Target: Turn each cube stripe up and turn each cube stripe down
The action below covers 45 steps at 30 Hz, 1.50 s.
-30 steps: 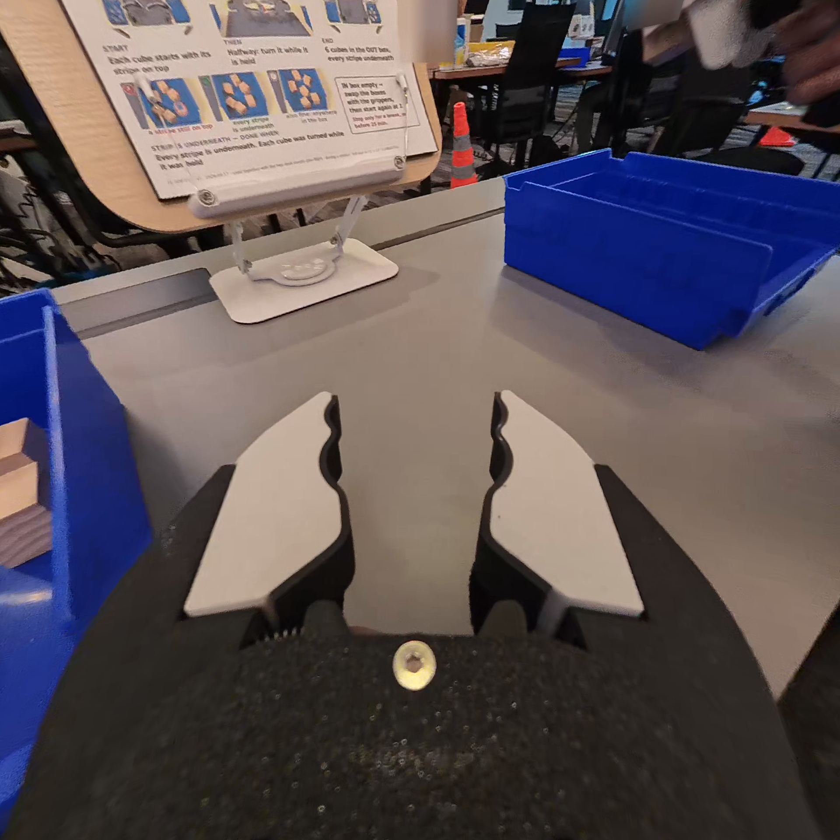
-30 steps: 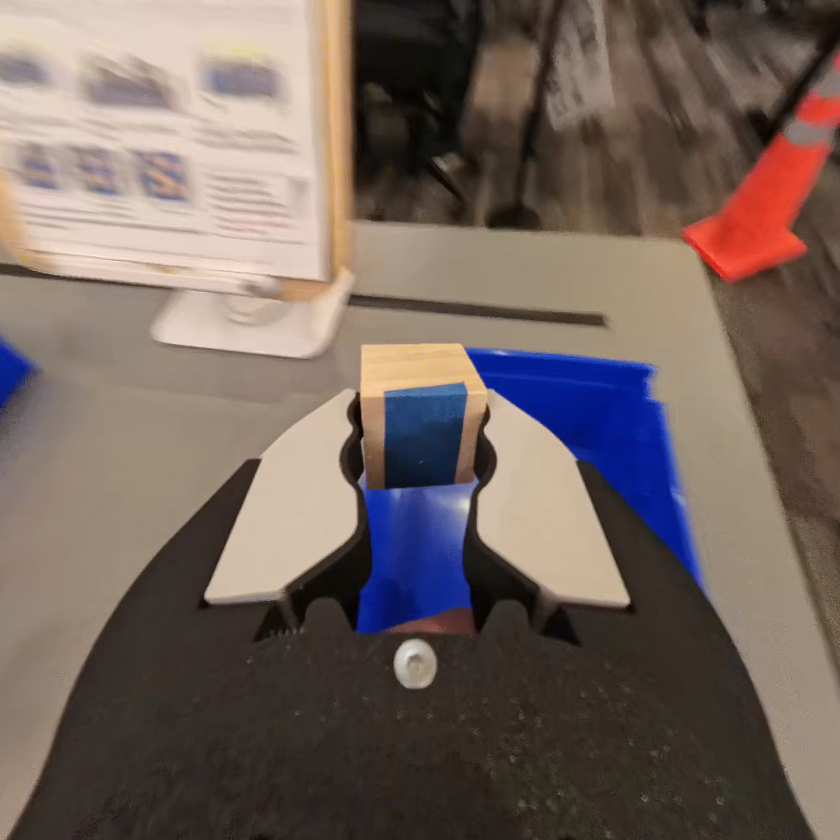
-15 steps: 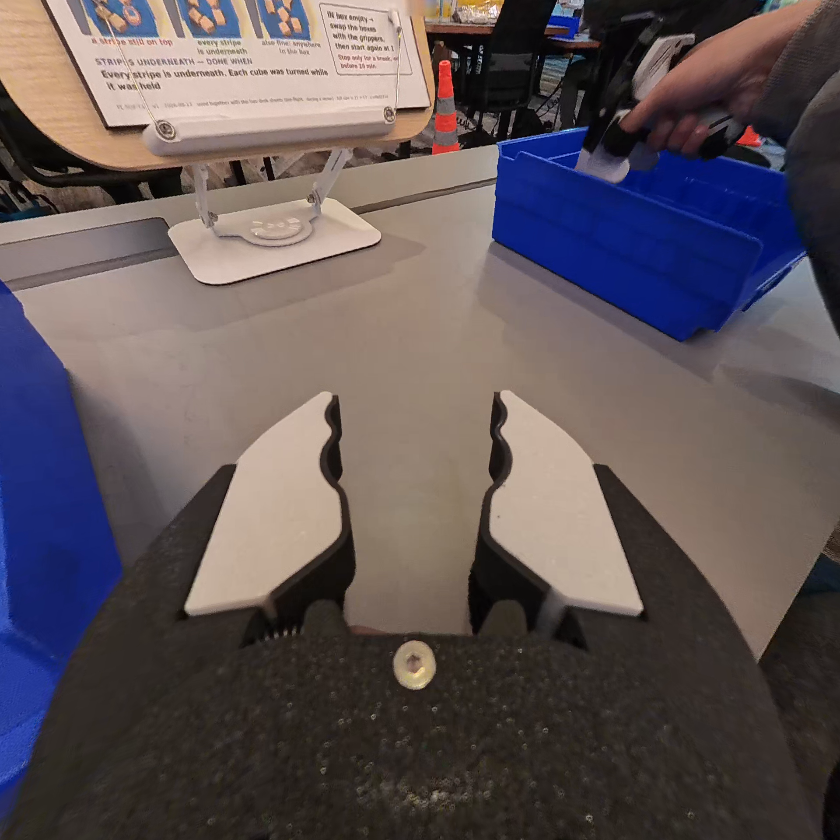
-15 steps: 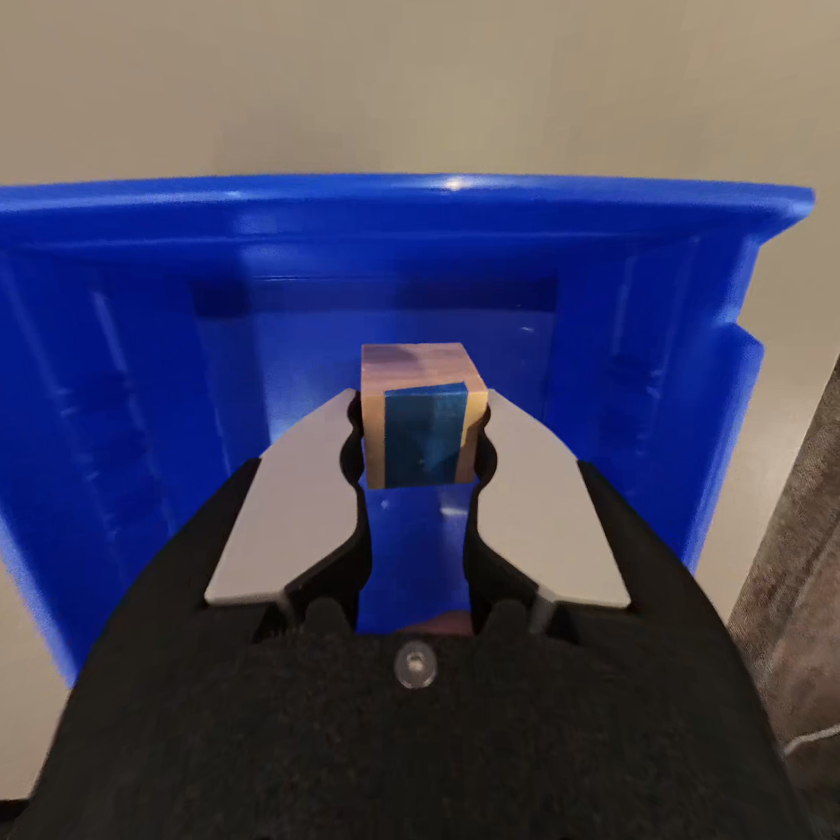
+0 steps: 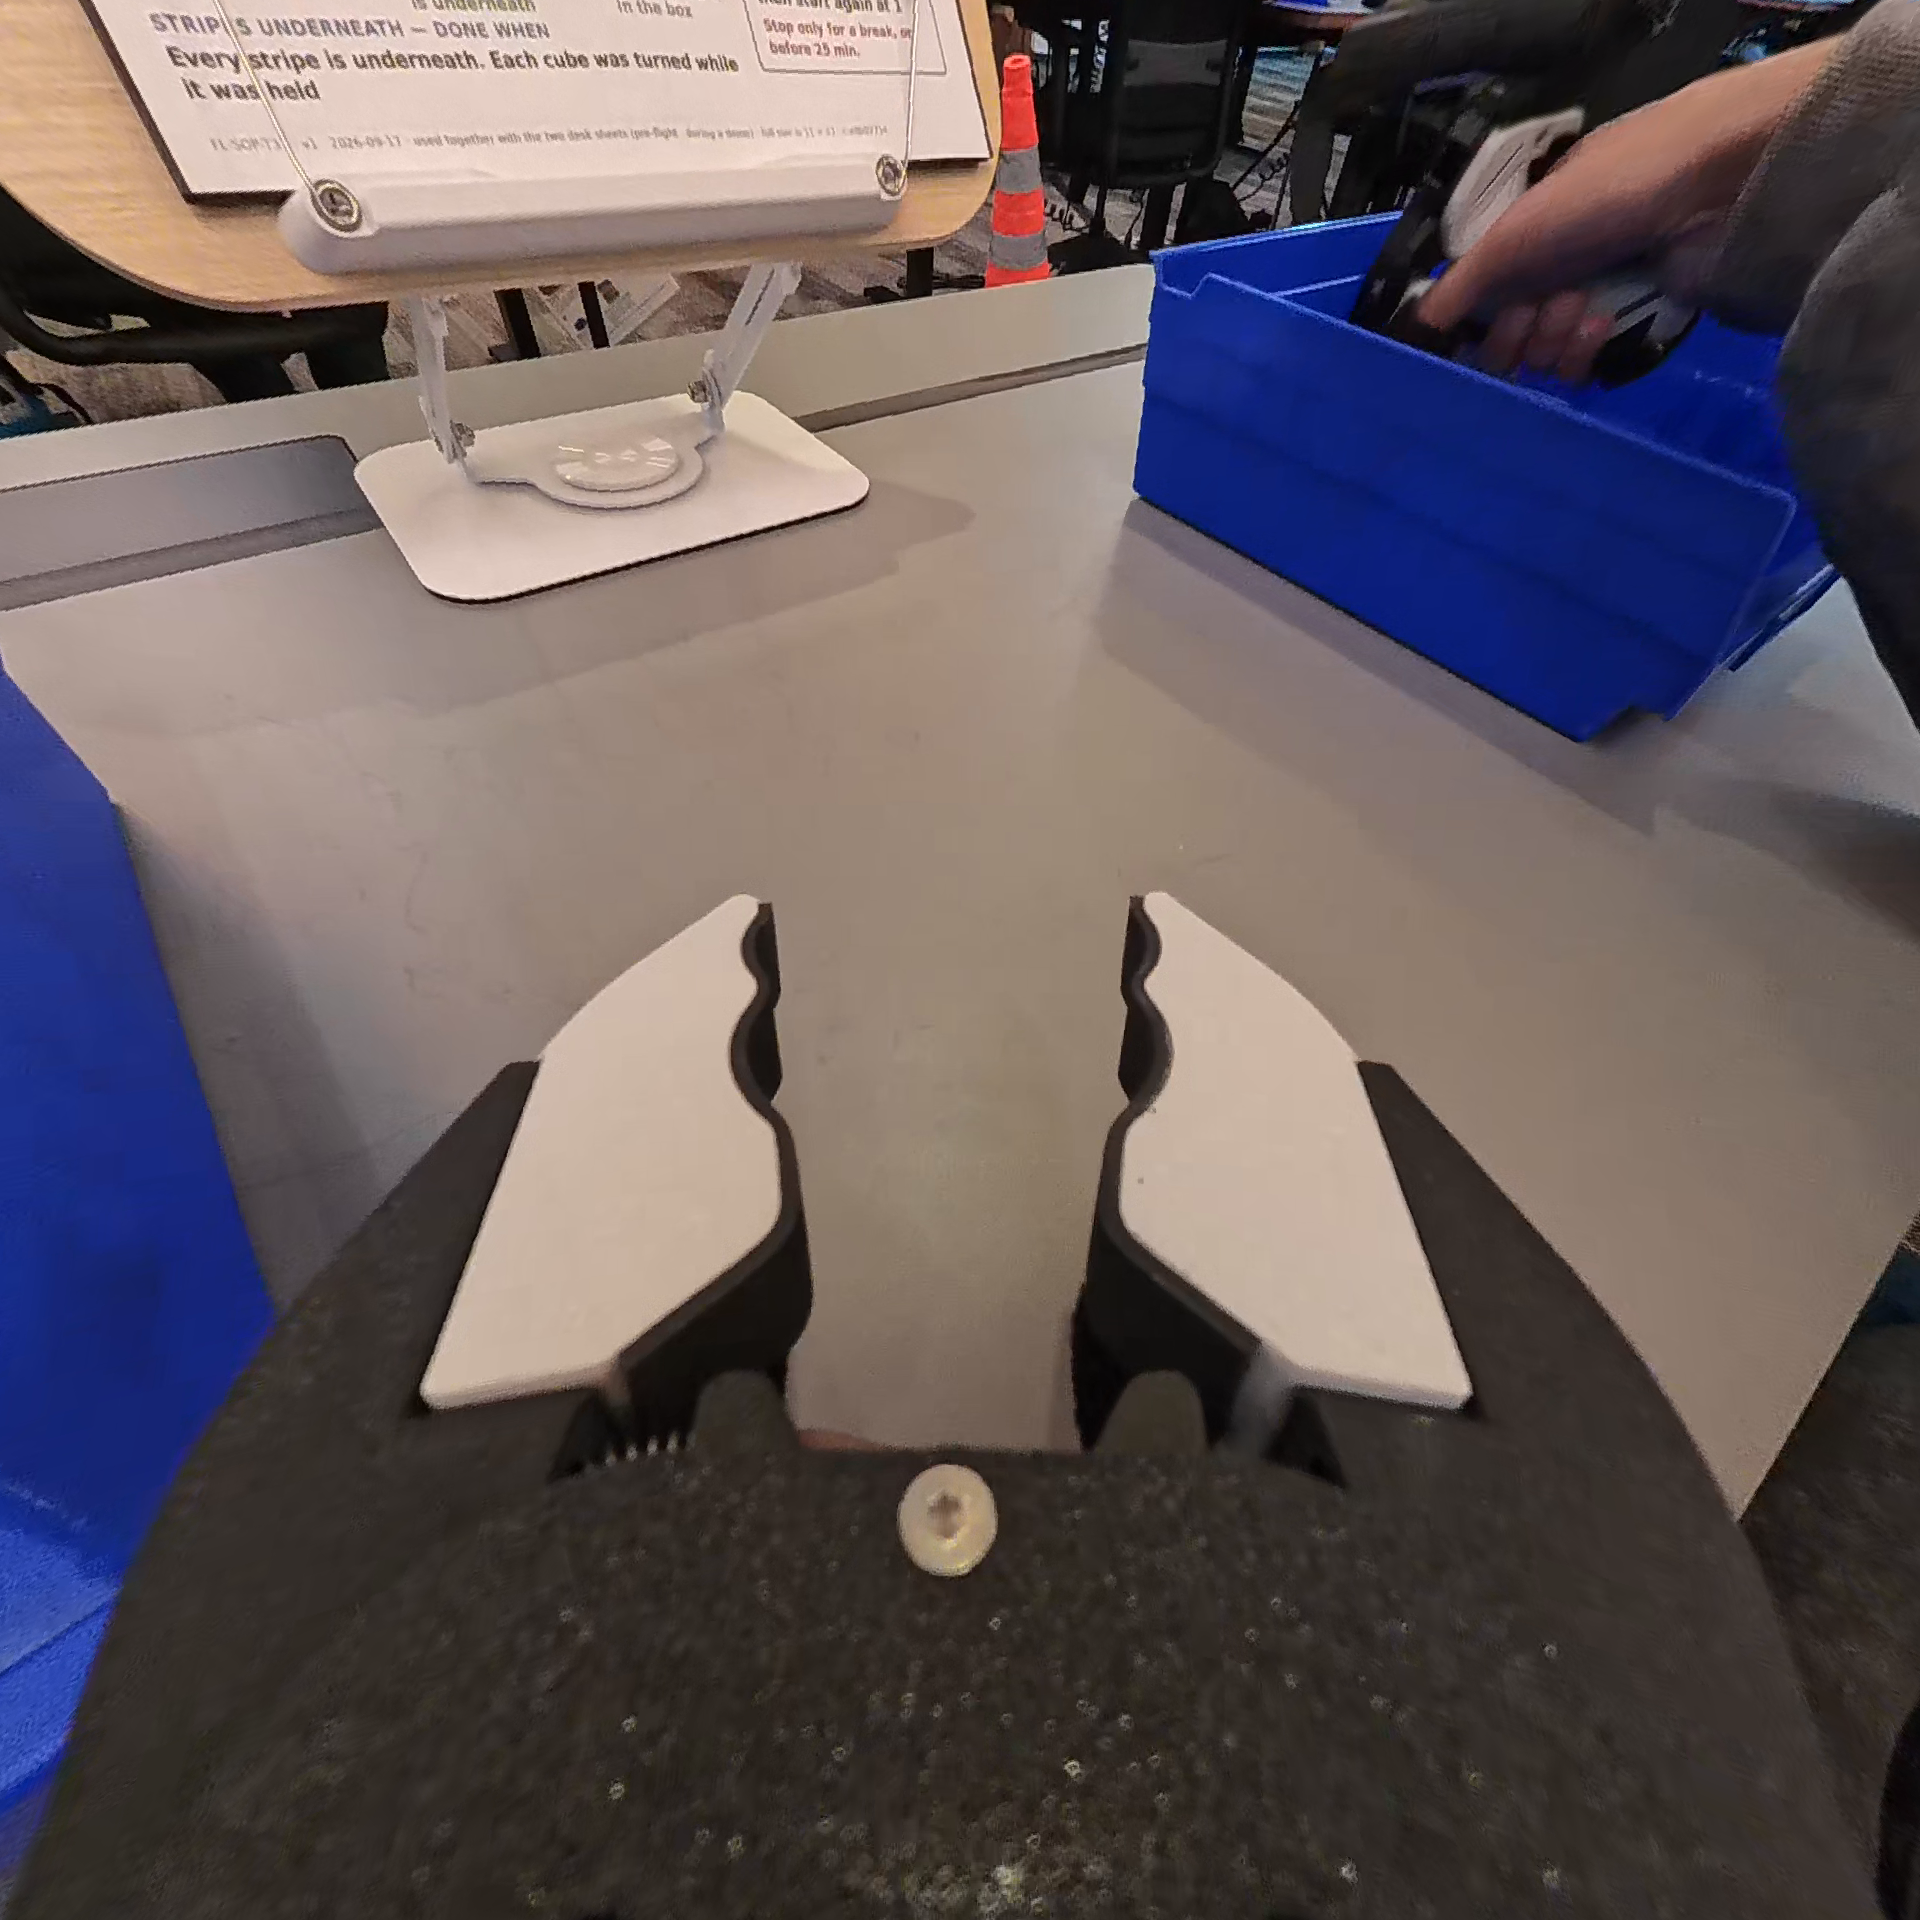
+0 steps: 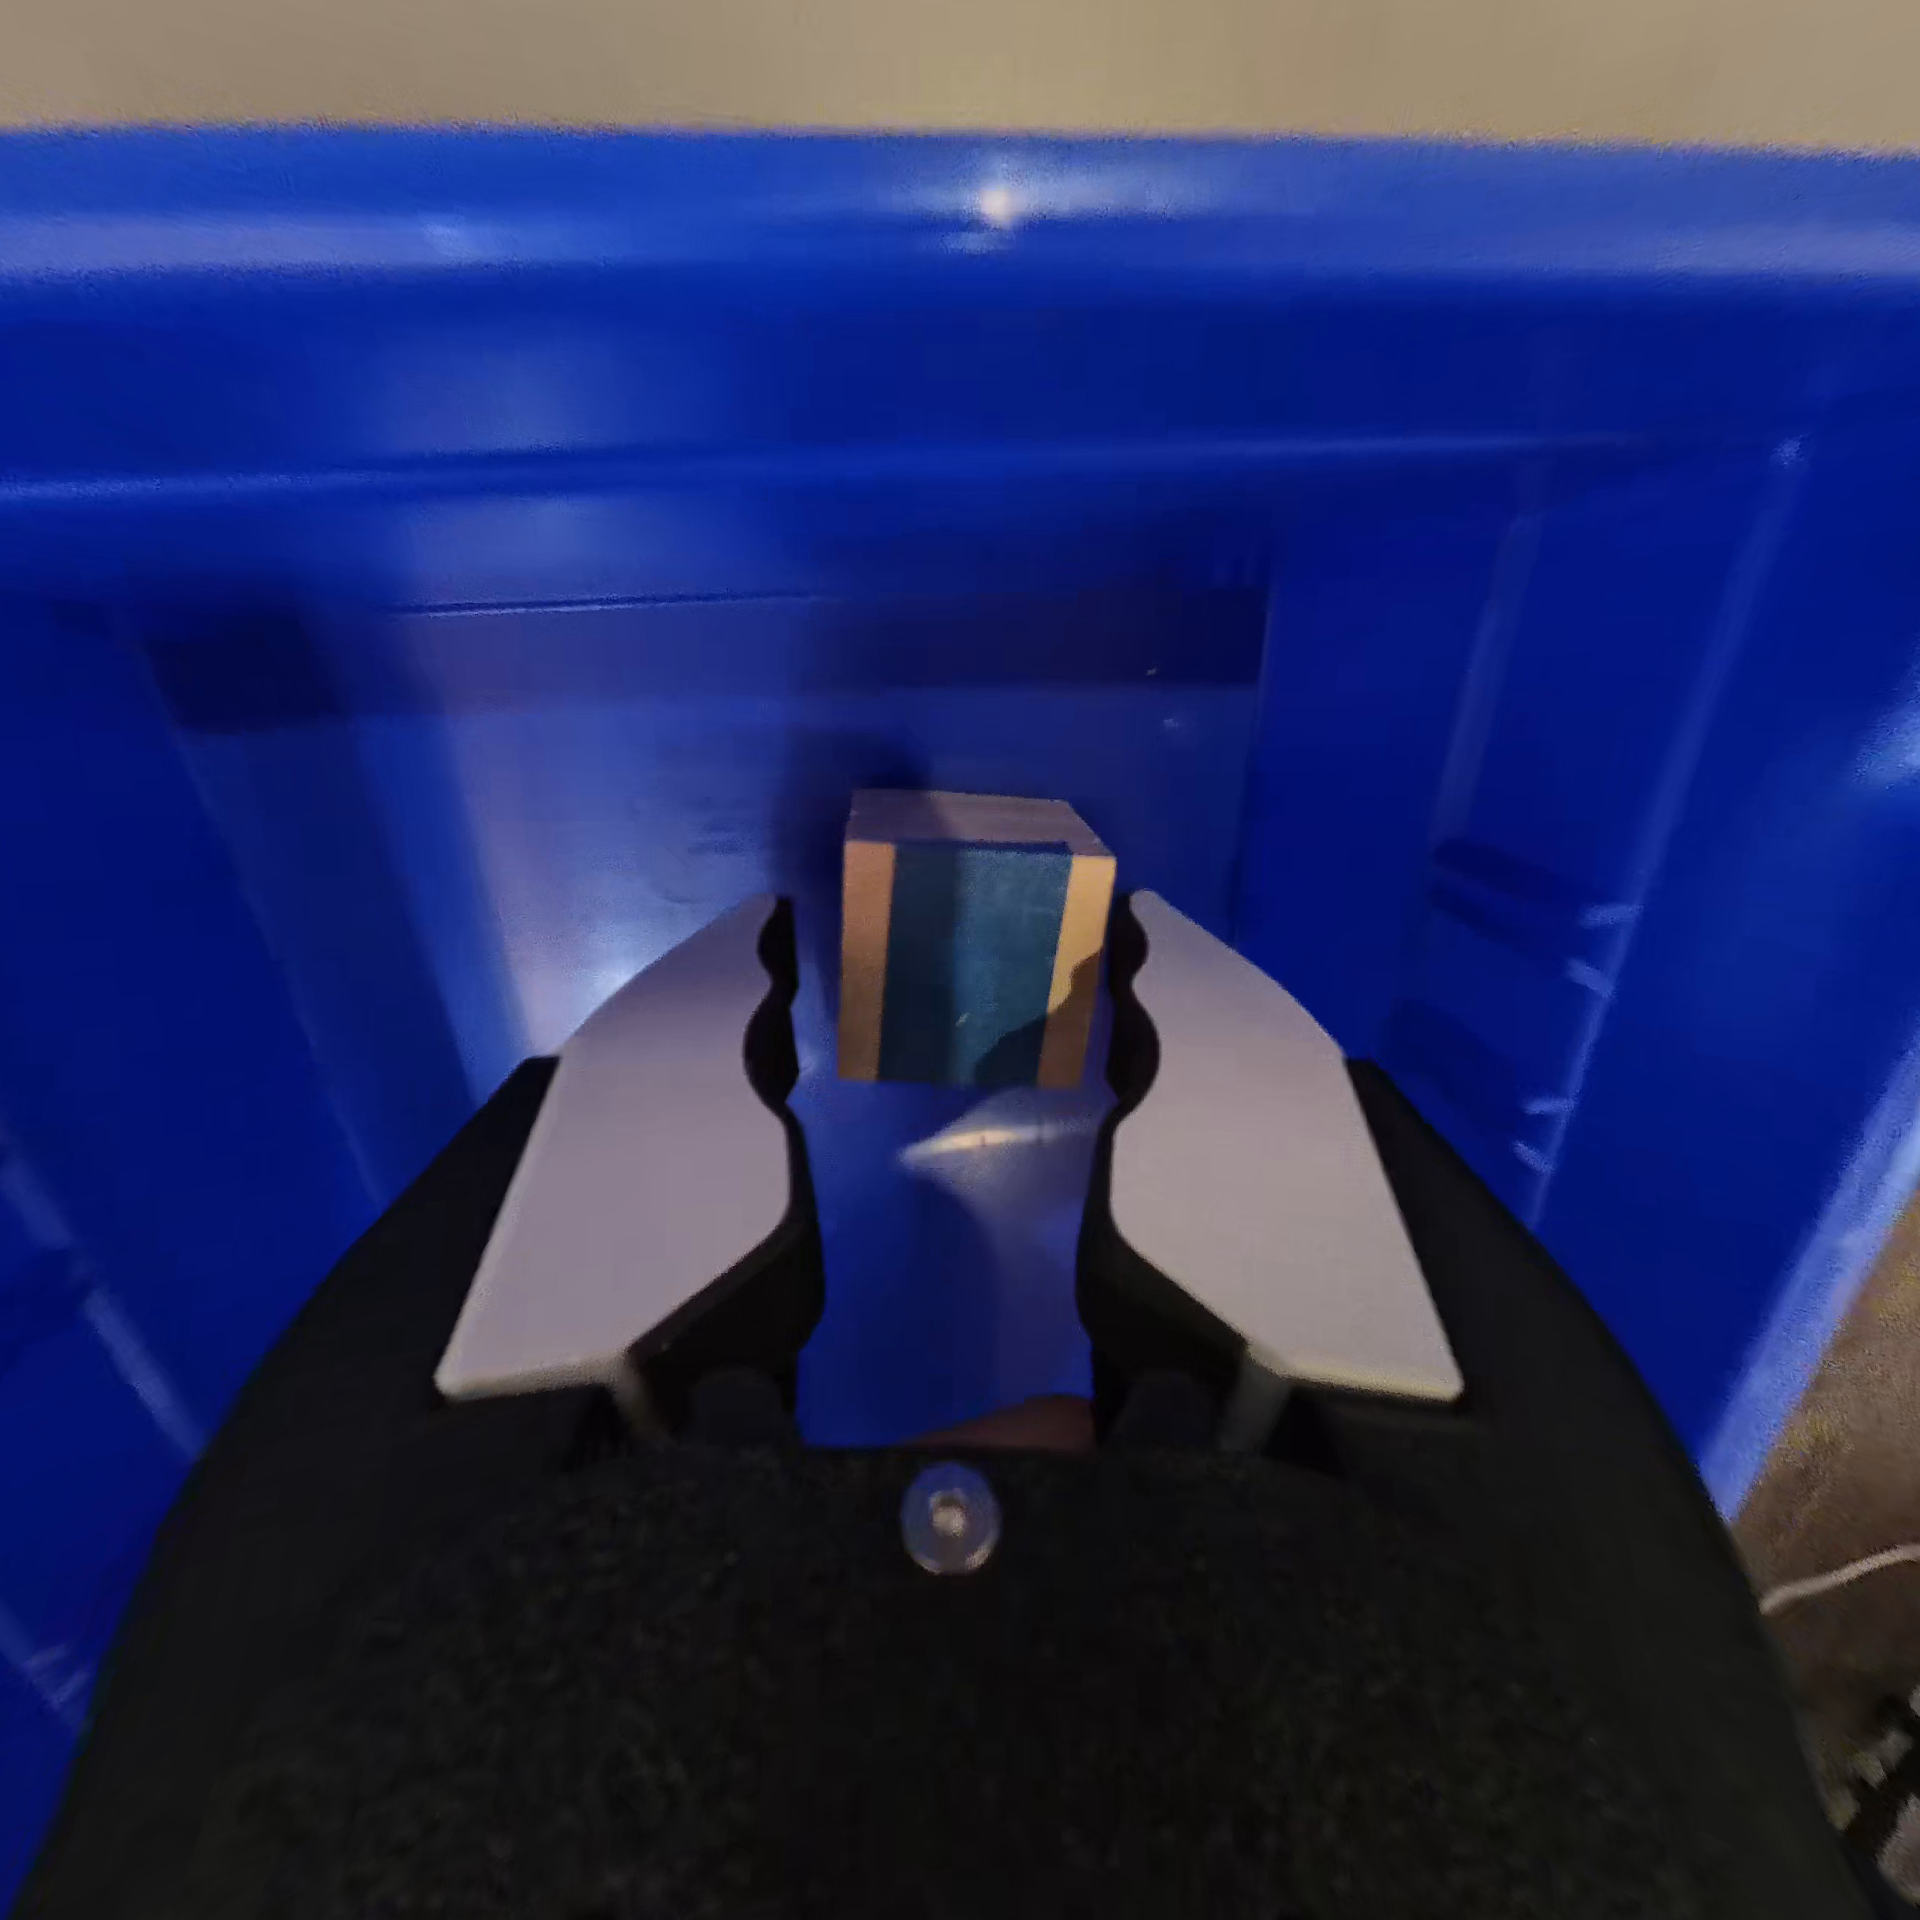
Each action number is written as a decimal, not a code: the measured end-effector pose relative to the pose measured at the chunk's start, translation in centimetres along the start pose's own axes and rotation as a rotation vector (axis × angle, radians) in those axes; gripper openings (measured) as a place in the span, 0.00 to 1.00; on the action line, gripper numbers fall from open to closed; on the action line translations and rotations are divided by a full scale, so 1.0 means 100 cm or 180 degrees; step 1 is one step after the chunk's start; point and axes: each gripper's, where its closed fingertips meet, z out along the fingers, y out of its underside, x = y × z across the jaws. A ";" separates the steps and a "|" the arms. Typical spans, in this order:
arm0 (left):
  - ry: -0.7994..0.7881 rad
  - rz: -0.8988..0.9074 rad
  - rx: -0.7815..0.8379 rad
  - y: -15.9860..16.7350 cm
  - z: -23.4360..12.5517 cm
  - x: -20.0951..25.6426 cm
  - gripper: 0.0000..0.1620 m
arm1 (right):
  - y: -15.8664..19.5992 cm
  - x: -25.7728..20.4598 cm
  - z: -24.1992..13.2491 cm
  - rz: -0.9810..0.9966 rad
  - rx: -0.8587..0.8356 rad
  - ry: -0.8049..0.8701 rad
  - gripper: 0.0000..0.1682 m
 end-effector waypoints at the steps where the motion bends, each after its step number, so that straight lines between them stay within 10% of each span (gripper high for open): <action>1: -0.0001 0.0009 -0.0009 0.001 0.000 0.000 0.39 | -0.002 -0.002 -0.007 -0.0035 0.0093 -0.0033 0.35; 7: -0.0021 0.0032 0.0003 0.000 -0.001 -0.002 0.39 | -0.002 -0.050 -0.141 -0.0656 0.1762 -0.0297 0.36; 11: -0.0007 -0.0009 0.0017 -0.001 0.000 -0.001 0.39 | 0.057 -0.133 -0.238 -0.1012 0.3526 -0.1136 0.33; 14: -0.0060 0.0060 0.0016 0.000 0.001 0.001 0.39 | 0.111 -0.186 -0.241 -0.1057 0.4196 -0.1568 0.29; 20: -0.0104 0.0204 -0.0140 0.011 0.008 0.007 0.38 | 0.166 -0.269 -0.159 -0.1485 0.4101 -0.1851 0.32; 34: -0.0260 0.0075 -0.0272 -0.003 -0.014 0.000 0.39 | 0.180 -0.285 -0.140 -0.1541 0.3733 -0.2262 0.30; 45: -0.1668 -0.0885 -0.1556 0.013 -0.108 -0.220 0.40 | 0.184 -0.292 -0.133 -0.1695 0.3545 -0.2341 0.27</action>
